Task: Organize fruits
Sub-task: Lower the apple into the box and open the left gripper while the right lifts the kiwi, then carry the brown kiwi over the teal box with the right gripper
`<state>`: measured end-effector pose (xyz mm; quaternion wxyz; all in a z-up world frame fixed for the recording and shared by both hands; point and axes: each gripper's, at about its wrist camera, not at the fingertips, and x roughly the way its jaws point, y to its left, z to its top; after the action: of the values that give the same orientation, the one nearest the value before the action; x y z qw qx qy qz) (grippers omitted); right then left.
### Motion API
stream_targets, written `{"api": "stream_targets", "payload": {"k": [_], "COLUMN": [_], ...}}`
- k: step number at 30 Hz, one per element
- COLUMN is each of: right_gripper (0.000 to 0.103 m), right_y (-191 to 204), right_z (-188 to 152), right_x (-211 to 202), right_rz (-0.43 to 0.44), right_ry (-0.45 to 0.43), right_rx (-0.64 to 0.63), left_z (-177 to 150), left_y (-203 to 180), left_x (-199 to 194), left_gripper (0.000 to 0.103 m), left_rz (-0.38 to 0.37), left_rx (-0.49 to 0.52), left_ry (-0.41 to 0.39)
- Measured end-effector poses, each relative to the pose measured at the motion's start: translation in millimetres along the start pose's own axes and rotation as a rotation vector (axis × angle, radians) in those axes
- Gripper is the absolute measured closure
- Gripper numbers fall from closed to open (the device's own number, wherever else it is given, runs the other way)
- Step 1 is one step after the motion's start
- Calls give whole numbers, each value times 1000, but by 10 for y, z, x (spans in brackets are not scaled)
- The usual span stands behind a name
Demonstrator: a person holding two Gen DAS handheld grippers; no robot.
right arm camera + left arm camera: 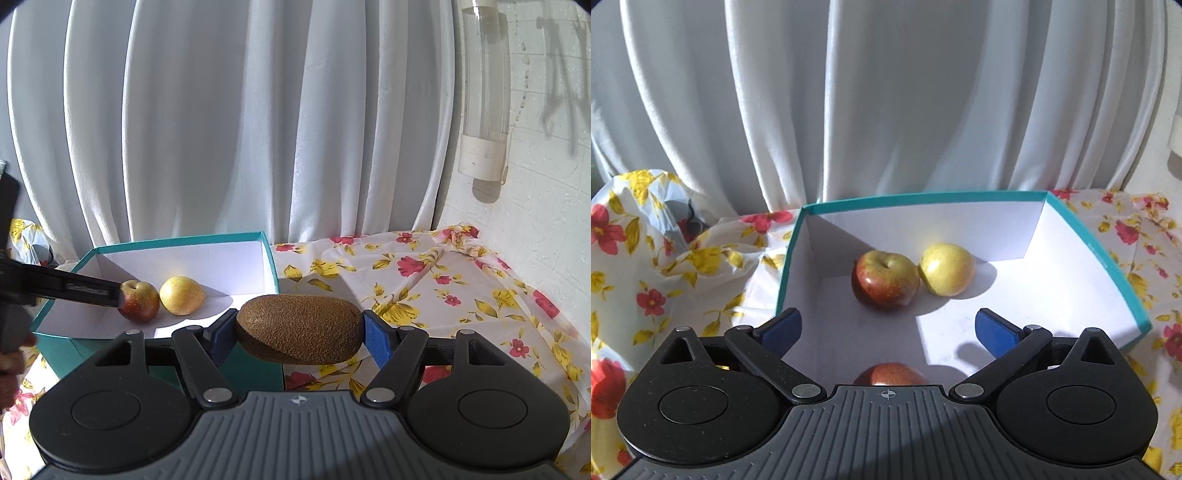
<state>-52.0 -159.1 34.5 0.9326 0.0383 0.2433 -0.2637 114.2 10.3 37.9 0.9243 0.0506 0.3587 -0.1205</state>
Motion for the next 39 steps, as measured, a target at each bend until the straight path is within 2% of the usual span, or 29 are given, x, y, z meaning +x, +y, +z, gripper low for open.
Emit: {"api": "stream_targets", "payload": {"k": [4, 9, 11, 18, 32, 39], "right_gripper": [32, 32, 32, 32, 32, 32], "right_y": [4, 26, 62, 192, 335, 421], "right_z": [36, 80, 102, 132, 136, 62], "right_x": [-1, 21, 38, 132, 457, 697], "right_rz": [6, 20, 32, 71, 81, 79], "right_ry": [-13, -24, -27, -22, -6, 33], "right_rx": [-5, -15, -24, -52, -101, -120], "left_z": [-129, -295, -333, -444, -563, -592], "left_y": [71, 94, 95, 146, 274, 319], "left_x": [-270, -364, -348, -387, -381, -357], "left_gripper": [0, 0, 0, 0, 0, 0], "left_rz": [-50, -80, -75, -50, -8, 4], "left_rx": [-41, -62, -62, -67, -112, -119], "left_ry": [-12, 30, 56, 73, 108, 121]}}
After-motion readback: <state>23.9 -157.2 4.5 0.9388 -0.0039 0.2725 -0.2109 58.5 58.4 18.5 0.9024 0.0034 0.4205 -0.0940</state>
